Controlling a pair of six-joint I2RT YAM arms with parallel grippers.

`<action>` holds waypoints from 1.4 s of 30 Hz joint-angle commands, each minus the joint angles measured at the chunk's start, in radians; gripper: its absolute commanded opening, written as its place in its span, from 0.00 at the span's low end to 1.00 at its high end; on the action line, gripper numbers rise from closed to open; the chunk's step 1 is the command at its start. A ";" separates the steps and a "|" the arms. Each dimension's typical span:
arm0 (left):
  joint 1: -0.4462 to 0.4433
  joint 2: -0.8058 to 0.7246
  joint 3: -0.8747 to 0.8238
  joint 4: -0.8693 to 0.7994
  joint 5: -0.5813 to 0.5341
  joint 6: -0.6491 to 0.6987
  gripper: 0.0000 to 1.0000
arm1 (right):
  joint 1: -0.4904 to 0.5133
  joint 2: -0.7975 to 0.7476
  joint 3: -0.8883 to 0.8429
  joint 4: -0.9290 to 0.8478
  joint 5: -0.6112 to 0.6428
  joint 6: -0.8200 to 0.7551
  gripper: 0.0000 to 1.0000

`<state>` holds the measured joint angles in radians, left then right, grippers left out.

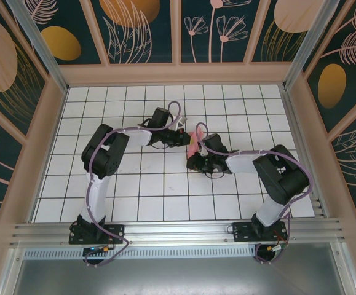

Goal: Fold a paper plane with a square sheet of paper (fold left side to right side)
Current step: Fold the wing for the fifth time at the center of the table.

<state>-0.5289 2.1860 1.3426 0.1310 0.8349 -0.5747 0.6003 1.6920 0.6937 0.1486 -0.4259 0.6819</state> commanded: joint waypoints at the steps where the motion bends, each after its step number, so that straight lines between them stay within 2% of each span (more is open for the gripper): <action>1: 0.012 0.044 0.051 -0.016 0.015 0.030 0.00 | 0.014 0.084 -0.027 -0.152 0.093 -0.042 0.23; 13: 0.016 0.112 0.108 -0.030 0.027 0.031 0.00 | 0.031 0.105 -0.011 -0.163 0.091 -0.052 0.23; 22: 0.021 0.149 0.111 -0.051 -0.018 0.035 0.00 | 0.038 0.097 -0.011 -0.161 0.081 -0.061 0.23; 29: 0.022 0.166 0.085 -0.074 -0.056 0.058 0.00 | 0.025 -0.029 -0.039 -0.075 0.020 -0.073 0.28; 34: 0.021 0.166 0.031 -0.038 -0.059 0.049 0.00 | -0.028 -0.203 -0.045 -0.056 -0.053 -0.103 0.40; 36: 0.021 0.164 0.014 -0.026 -0.061 0.044 0.00 | -0.062 -0.260 -0.054 -0.056 -0.095 -0.111 0.41; 39: 0.021 0.159 -0.005 -0.010 -0.063 0.038 0.00 | -0.162 -0.310 -0.073 -0.030 -0.144 -0.108 0.39; 42: 0.021 0.161 -0.011 0.000 -0.063 0.032 0.00 | -0.240 -0.280 -0.057 0.016 -0.167 -0.098 0.30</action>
<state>-0.5171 2.2875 1.3842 0.1692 0.8749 -0.5636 0.4046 1.3941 0.6426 0.1318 -0.5350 0.5884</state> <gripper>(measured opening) 0.066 0.310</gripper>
